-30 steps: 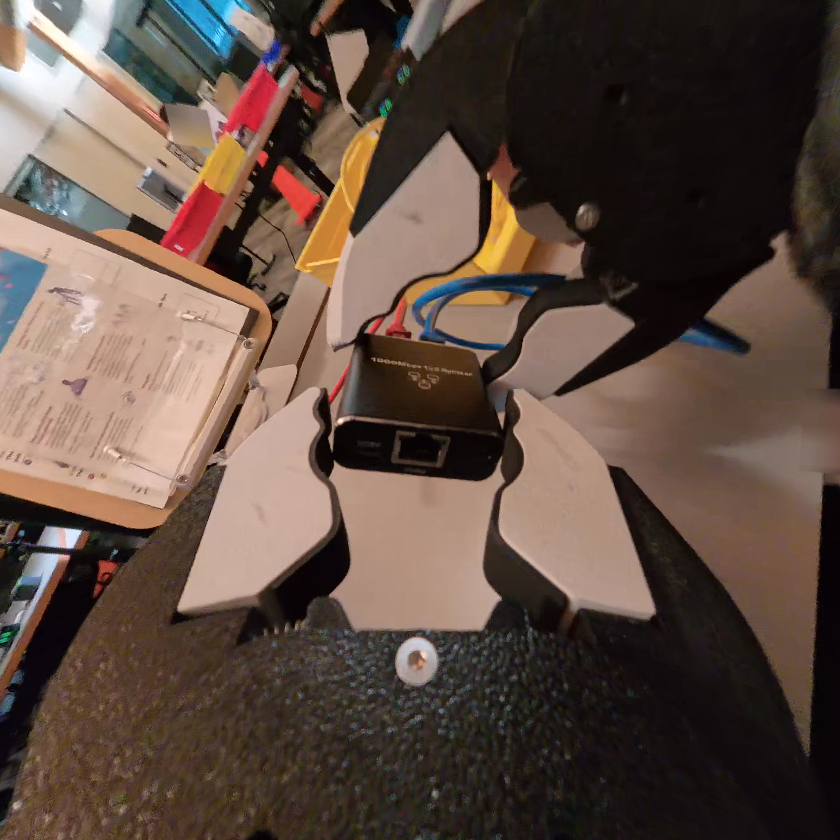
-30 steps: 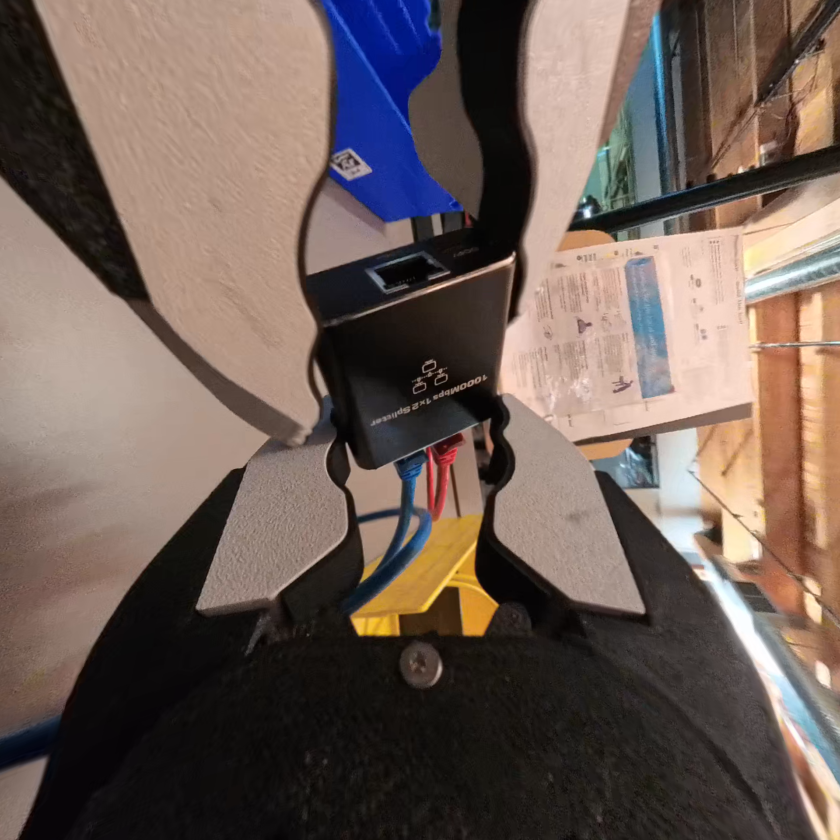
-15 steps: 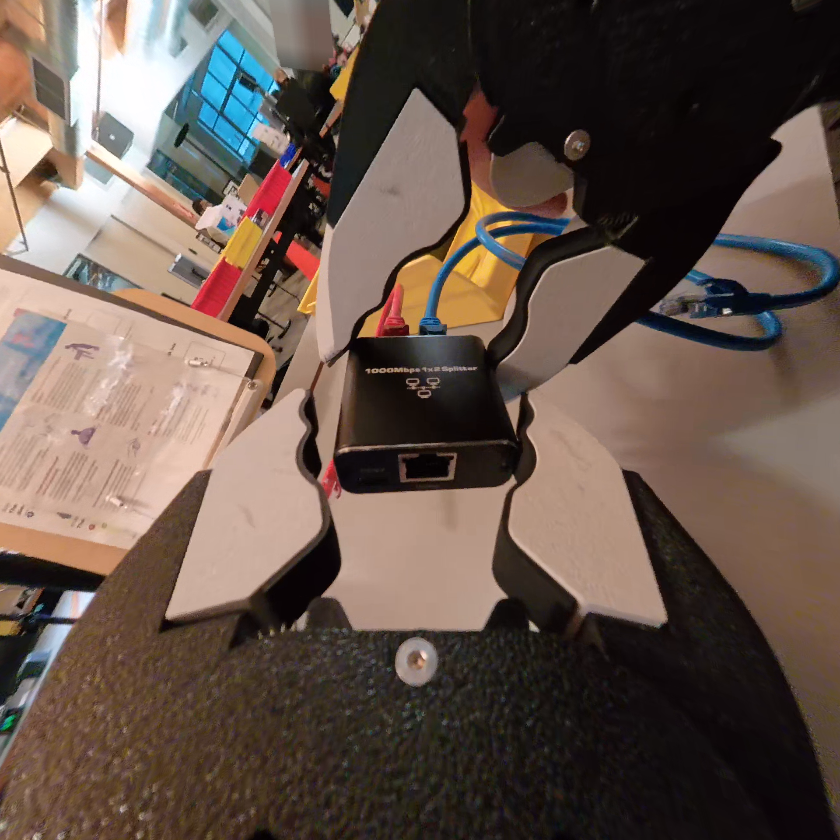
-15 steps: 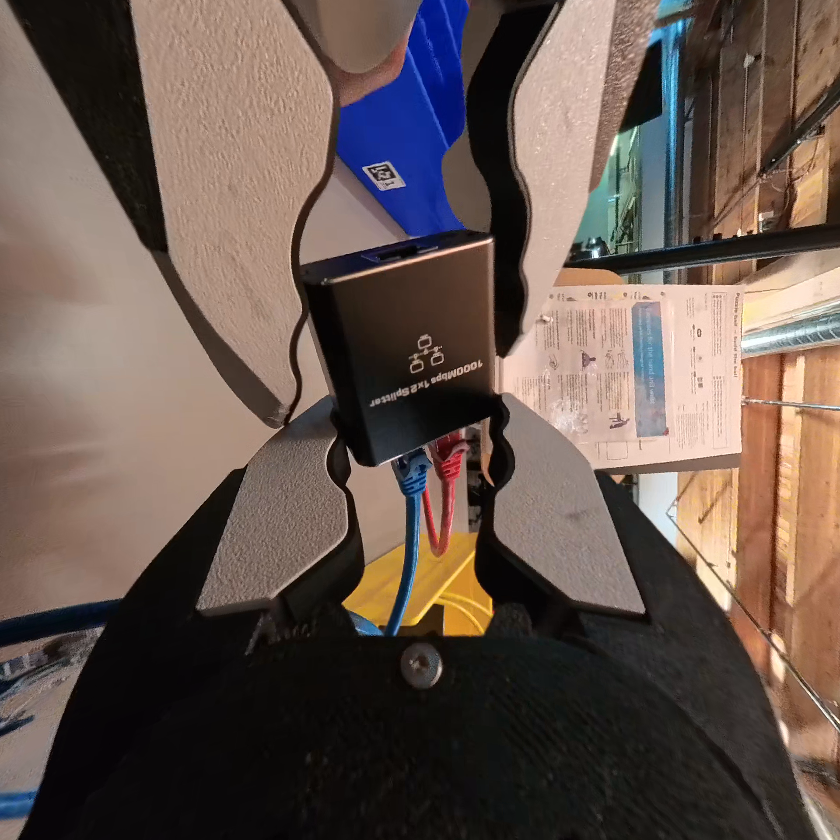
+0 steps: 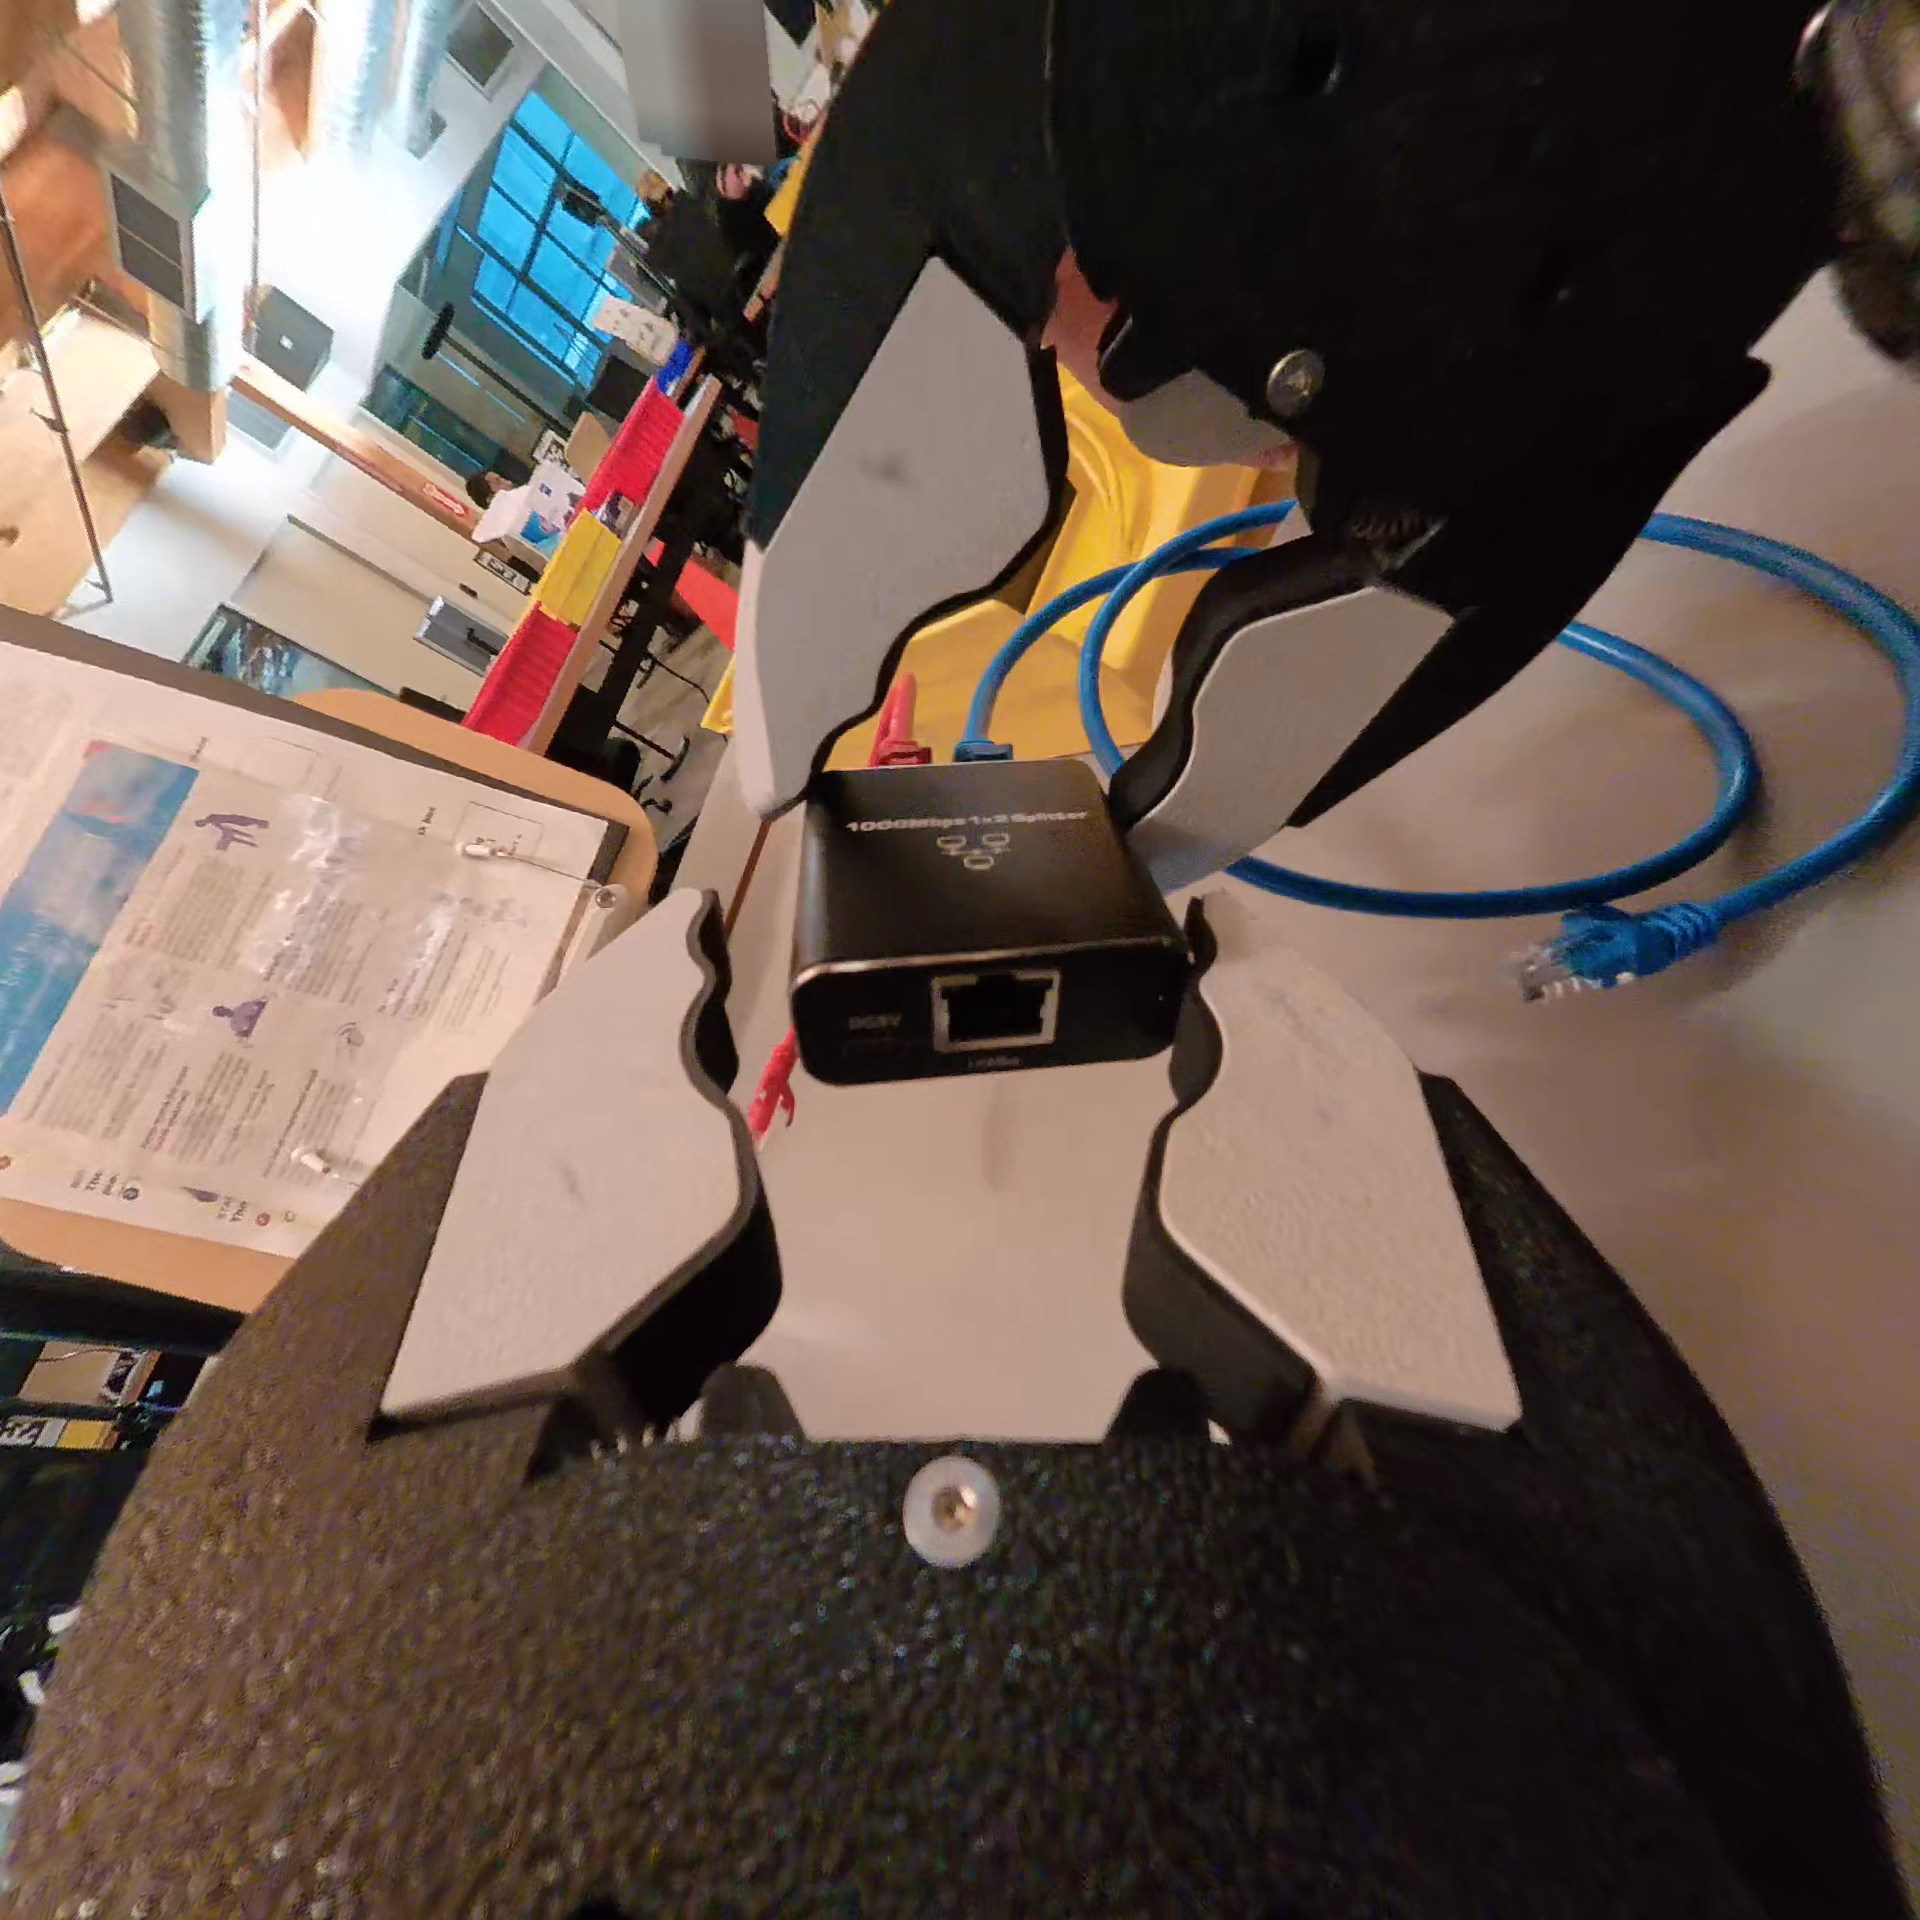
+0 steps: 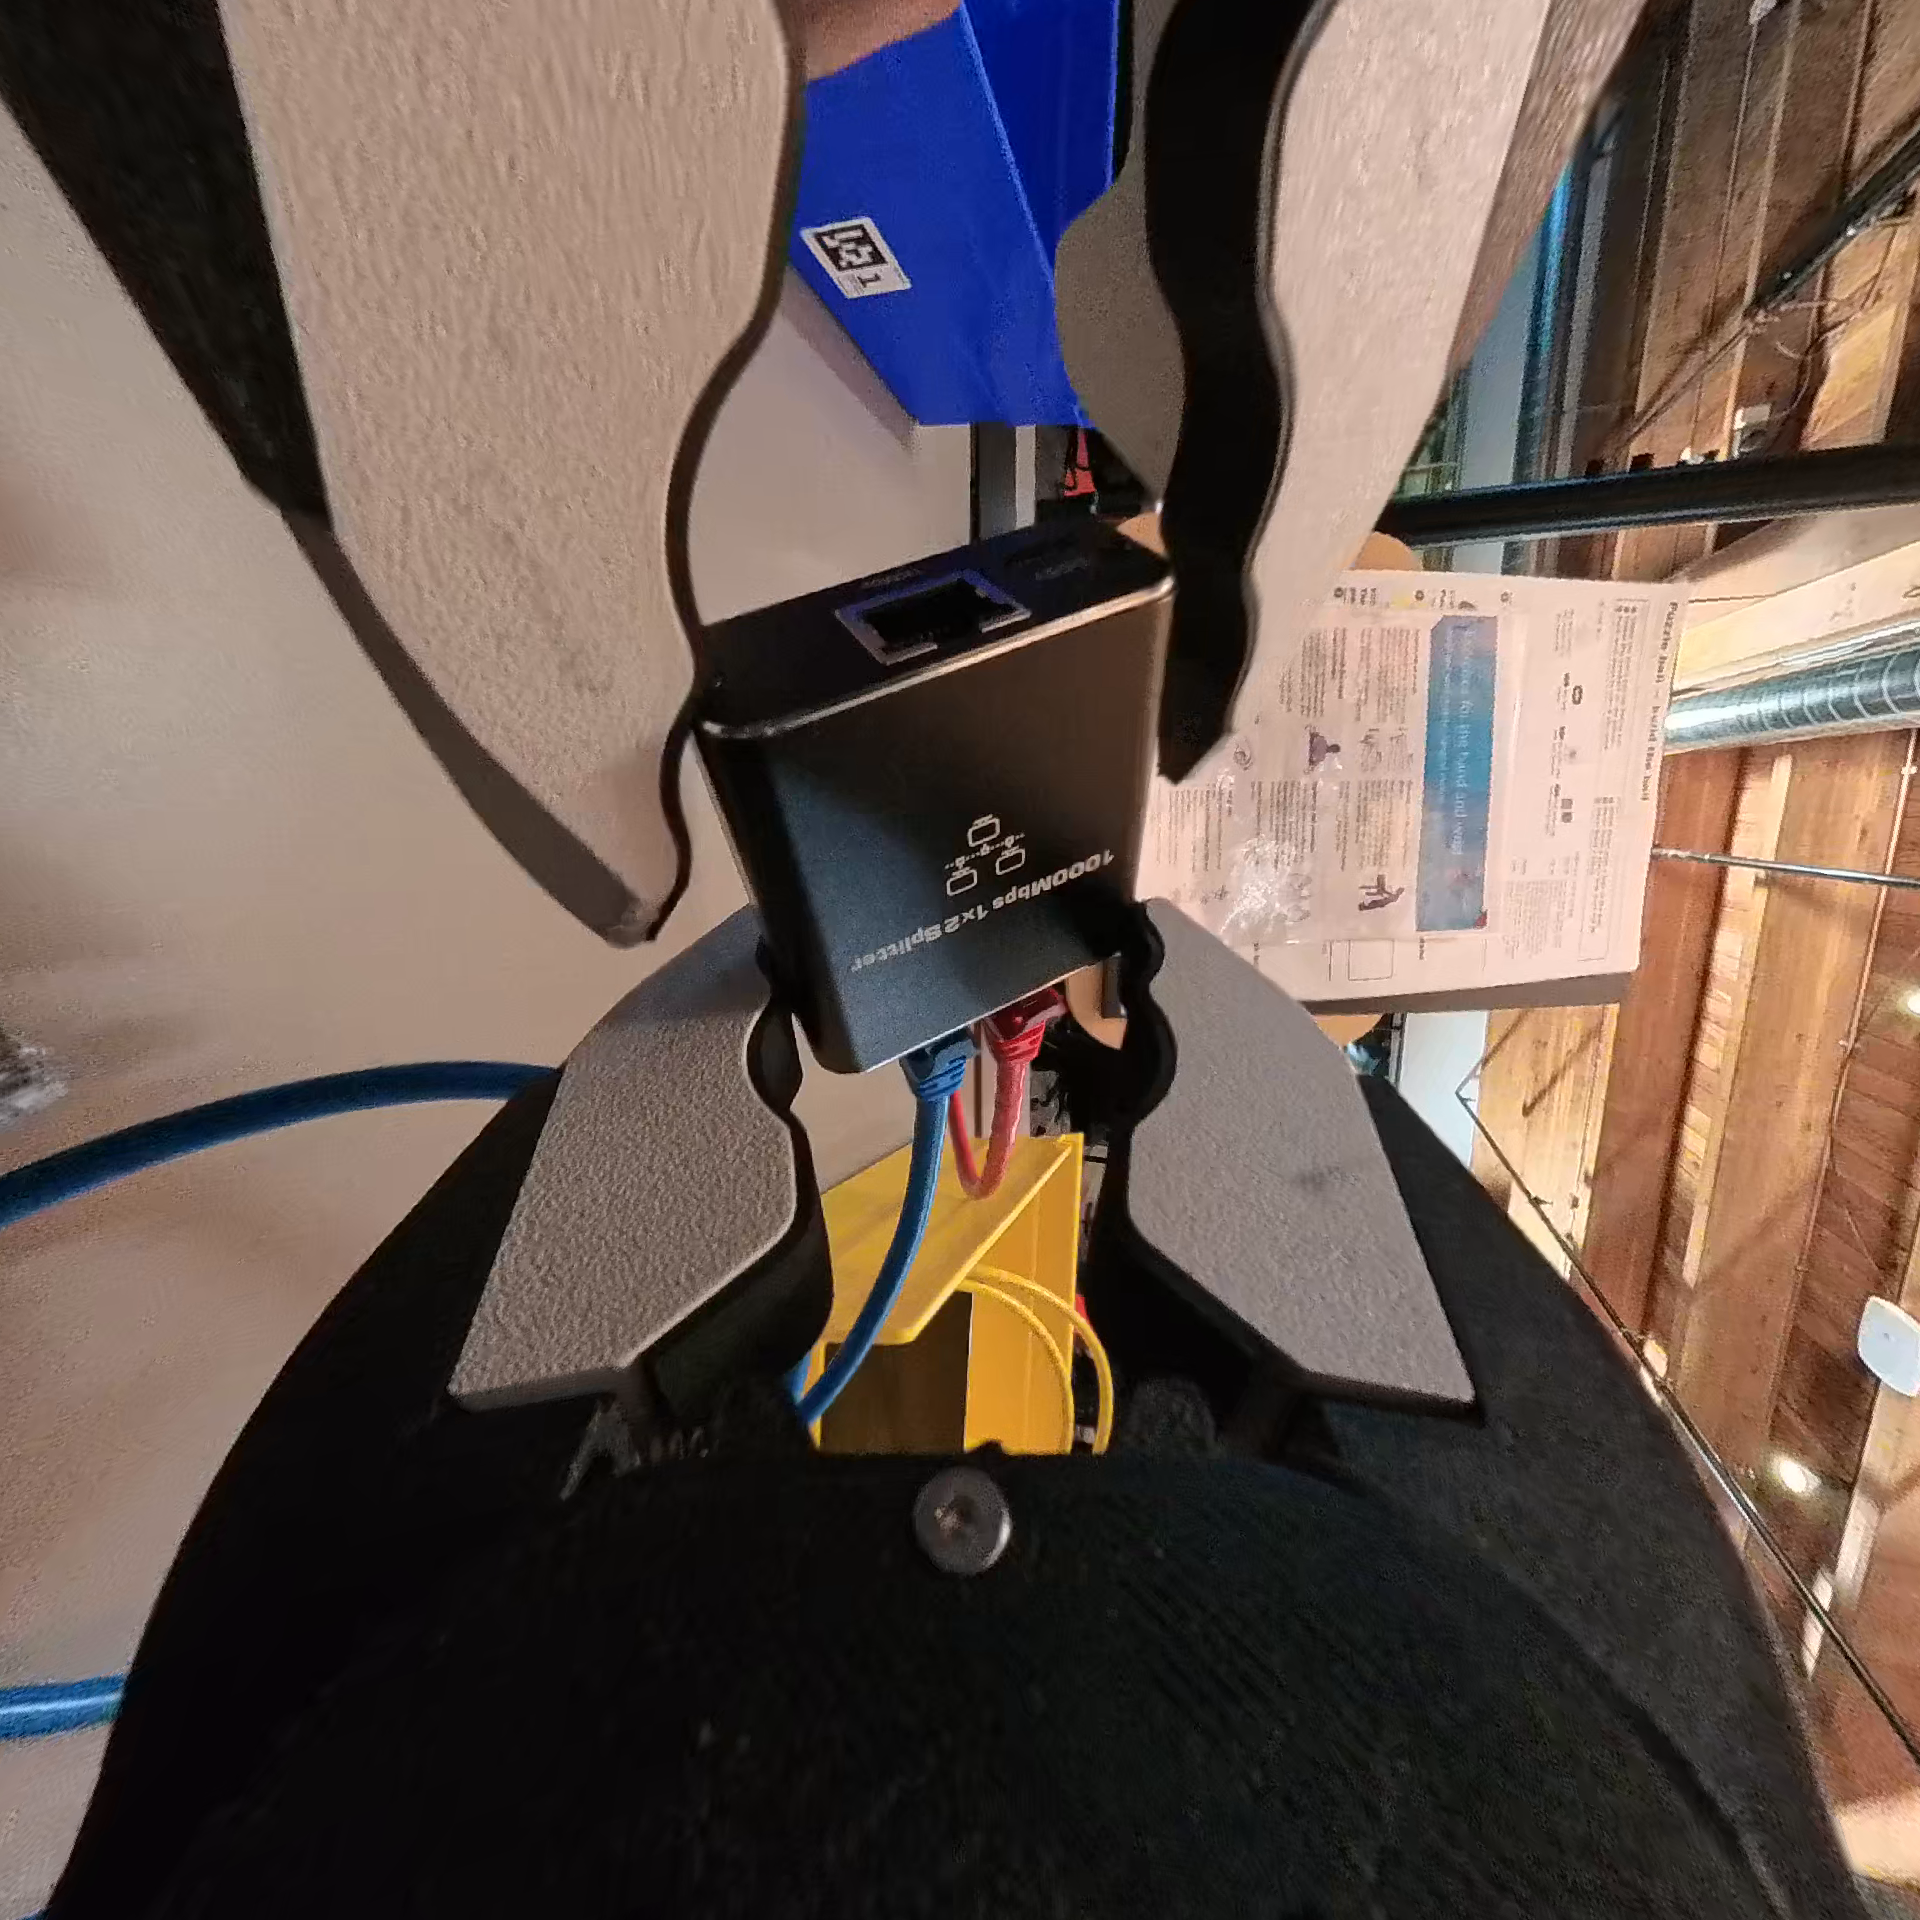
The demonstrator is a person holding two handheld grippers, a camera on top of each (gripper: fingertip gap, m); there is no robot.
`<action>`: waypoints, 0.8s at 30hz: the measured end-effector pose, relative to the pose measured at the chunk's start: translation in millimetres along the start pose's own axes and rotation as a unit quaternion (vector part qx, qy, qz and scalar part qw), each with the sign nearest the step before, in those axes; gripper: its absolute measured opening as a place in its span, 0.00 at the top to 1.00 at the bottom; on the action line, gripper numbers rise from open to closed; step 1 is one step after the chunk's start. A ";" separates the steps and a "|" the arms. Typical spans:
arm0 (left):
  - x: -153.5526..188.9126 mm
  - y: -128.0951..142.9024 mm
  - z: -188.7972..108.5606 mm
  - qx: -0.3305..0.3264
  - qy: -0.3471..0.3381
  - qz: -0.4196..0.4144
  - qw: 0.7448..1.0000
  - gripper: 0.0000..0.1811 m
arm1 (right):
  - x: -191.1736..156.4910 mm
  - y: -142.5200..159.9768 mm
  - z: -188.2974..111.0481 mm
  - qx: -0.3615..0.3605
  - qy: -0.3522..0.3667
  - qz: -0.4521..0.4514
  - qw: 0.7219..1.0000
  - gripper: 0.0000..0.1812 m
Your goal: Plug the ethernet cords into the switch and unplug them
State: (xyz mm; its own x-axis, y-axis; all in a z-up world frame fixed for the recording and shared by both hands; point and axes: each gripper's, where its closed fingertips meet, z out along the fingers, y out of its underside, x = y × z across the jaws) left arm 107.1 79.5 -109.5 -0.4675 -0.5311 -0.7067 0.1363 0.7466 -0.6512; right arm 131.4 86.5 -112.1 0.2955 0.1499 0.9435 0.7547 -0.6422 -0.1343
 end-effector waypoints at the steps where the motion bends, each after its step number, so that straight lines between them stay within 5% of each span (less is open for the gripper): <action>1: 2.0 -0.5 1.3 -0.002 0.002 0.001 1.000 0.55 | 0.7 -1.3 -0.4 -0.003 0.001 -0.002 1.000 0.67; 10: 3.2 4.3 7.6 -0.033 -0.016 0.002 0.999 0.58 | 0.0 -0.3 1.7 0.012 0.003 -0.001 1.000 0.66; 16: -18.6 11.7 -2.3 -0.004 -0.053 -0.002 0.999 0.58 | 27.8 -5.1 -26.1 0.128 -0.020 0.201 0.971 0.65; 18: -25.4 13.1 -6.4 0.017 -0.060 -0.022 0.998 0.58 | 48.3 -17.6 -46.3 0.218 -0.045 0.343 0.913 0.64; 24: -47.8 10.2 -23.5 0.117 -0.073 -0.155 0.978 0.58 | 77.5 -24.8 -63.6 0.367 -0.172 0.673 0.619 0.73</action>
State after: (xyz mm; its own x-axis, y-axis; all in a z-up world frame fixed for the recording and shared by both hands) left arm 110.3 121.9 -75.8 -0.3910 -0.7816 -0.4861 0.2119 0.4375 -0.8739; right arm 98.4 66.2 -16.4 0.9575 0.0823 -0.2763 -0.2854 0.1352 -0.9488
